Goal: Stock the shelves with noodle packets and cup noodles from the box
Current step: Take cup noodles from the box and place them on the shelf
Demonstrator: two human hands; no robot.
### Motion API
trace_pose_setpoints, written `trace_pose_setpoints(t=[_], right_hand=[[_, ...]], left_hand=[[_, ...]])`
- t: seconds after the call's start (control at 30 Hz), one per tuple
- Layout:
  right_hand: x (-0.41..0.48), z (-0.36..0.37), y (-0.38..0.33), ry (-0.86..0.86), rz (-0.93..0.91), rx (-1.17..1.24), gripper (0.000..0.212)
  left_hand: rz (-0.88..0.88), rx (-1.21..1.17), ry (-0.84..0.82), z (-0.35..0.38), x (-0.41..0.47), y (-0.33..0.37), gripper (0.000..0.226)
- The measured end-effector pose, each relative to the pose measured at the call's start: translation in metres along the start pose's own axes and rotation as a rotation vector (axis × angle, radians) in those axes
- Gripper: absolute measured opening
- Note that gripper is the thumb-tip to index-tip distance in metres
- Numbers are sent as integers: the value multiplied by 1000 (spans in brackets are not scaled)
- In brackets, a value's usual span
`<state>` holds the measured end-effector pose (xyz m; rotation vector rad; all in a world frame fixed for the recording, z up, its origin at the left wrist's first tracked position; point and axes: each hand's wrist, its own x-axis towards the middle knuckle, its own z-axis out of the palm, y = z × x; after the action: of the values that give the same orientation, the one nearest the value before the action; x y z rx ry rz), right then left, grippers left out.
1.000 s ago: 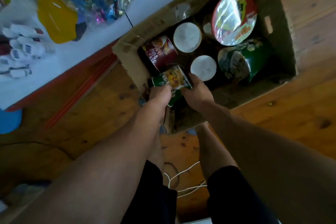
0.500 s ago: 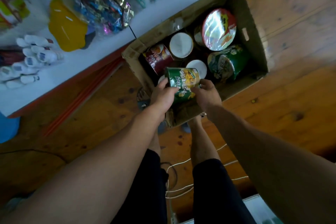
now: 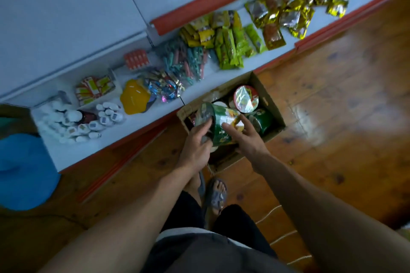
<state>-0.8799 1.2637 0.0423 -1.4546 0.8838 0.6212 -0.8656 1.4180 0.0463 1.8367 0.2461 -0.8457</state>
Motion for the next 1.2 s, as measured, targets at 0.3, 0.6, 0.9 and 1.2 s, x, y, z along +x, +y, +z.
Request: trace_pose_setpoints(t=[0.3, 0.6, 0.9, 1.2], right_hand=[[-114, 11, -55, -116, -196, -80, 94], [-175, 44, -106, -169, -385, -195, 87], [-182, 112, -163, -319, -377, -95, 49], [-165, 230, -219, -316, -311, -66, 82]], left_hand=[[291, 172, 291, -17, -111, 60, 70], [369, 77, 401, -66, -171, 89, 54], [56, -548, 611, -173, -177, 89, 57], [74, -1110, 517, -276, -149, 82, 25]])
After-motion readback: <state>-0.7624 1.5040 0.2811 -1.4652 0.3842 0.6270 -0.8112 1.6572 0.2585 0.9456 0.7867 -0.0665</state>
